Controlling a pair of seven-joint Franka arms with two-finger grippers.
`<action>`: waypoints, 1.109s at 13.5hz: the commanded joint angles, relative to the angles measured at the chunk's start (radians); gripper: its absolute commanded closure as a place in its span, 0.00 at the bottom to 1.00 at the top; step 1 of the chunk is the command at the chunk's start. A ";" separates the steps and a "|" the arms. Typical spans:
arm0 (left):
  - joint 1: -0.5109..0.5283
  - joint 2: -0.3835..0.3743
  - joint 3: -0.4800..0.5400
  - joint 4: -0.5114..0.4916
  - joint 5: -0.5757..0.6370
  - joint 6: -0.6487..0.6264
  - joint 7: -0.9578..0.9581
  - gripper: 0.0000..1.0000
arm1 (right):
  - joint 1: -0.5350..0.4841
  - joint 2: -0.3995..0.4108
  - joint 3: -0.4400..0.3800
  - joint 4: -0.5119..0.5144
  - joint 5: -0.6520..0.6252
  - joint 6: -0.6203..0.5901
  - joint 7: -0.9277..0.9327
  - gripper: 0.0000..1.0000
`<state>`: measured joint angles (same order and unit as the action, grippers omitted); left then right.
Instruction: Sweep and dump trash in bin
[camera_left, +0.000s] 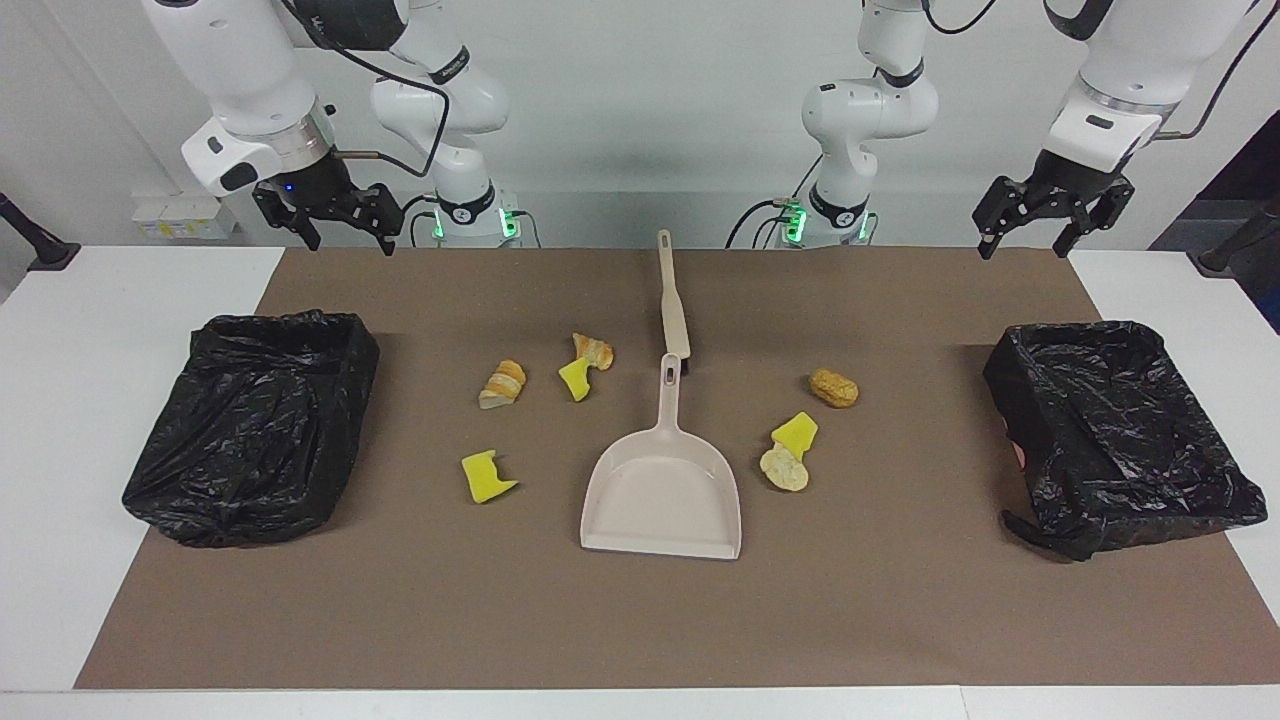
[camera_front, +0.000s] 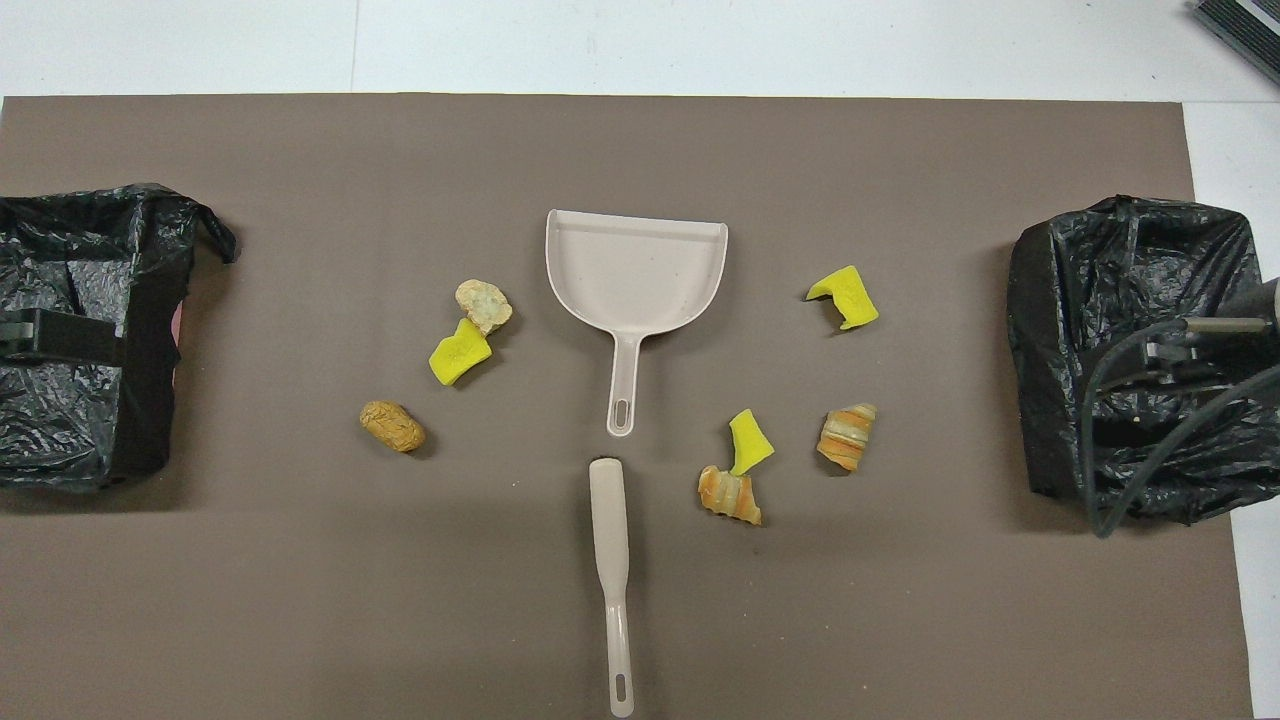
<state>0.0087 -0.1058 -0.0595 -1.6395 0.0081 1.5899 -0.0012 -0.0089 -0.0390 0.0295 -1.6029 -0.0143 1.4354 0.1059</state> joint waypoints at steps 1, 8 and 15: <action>0.014 0.000 -0.008 0.017 -0.011 -0.025 0.010 0.00 | -0.016 -0.018 0.007 -0.017 0.023 0.007 0.012 0.00; -0.001 -0.002 -0.019 0.014 -0.014 -0.027 0.006 0.00 | -0.013 -0.028 0.007 -0.035 0.010 0.011 0.009 0.00; -0.147 -0.069 -0.037 -0.089 -0.017 -0.010 -0.138 0.00 | 0.000 0.023 0.017 -0.049 0.025 0.103 0.012 0.00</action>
<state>-0.0996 -0.1207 -0.1098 -1.6676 -0.0021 1.5873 -0.1076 -0.0056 -0.0330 0.0365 -1.6394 -0.0132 1.5059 0.1060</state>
